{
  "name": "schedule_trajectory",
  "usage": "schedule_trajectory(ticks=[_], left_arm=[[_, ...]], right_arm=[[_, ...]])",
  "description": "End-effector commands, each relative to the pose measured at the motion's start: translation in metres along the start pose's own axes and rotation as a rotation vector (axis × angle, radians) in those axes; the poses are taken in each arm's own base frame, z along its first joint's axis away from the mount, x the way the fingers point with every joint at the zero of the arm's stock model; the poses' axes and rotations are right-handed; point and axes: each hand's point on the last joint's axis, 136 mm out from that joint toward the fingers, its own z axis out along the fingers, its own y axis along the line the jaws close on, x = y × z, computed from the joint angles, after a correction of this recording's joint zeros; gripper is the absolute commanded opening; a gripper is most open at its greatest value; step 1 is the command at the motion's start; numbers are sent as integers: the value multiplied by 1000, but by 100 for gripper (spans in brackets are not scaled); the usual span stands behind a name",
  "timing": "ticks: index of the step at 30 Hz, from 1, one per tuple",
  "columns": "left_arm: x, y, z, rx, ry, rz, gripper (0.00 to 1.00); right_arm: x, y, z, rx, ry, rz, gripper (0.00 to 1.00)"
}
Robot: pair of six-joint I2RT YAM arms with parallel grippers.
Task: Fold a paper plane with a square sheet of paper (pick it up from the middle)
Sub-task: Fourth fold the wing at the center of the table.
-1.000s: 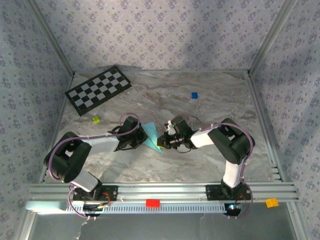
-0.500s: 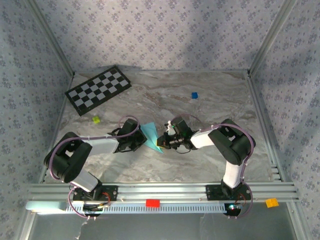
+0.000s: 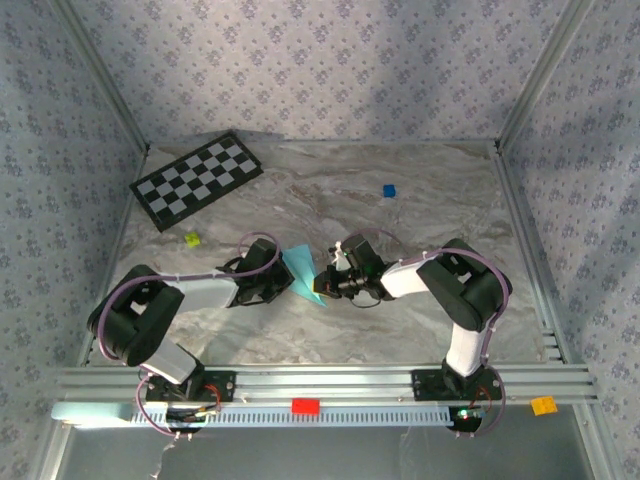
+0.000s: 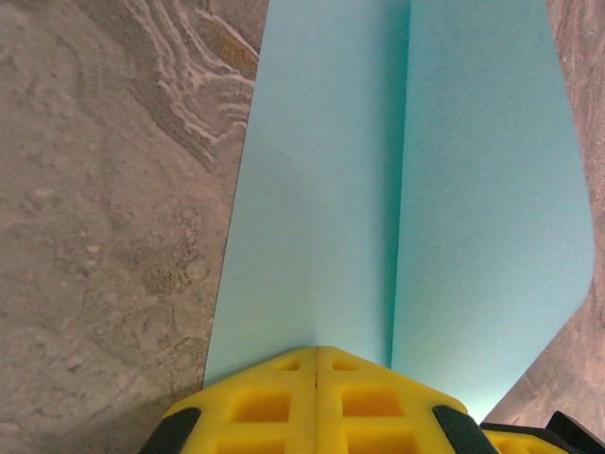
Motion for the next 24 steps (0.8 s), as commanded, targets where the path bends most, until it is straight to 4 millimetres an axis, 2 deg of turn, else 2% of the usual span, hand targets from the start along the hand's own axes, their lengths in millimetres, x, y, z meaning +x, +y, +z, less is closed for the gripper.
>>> schedule_trajectory(ticks=[1,24], left_arm=[[9,21,-1,-63,20,-17,0],[3,15,-11,-55,-10,0,0]], right_arm=[[23,-25,1,93,54,34,0],[25,-21,4,86,81,4,0]])
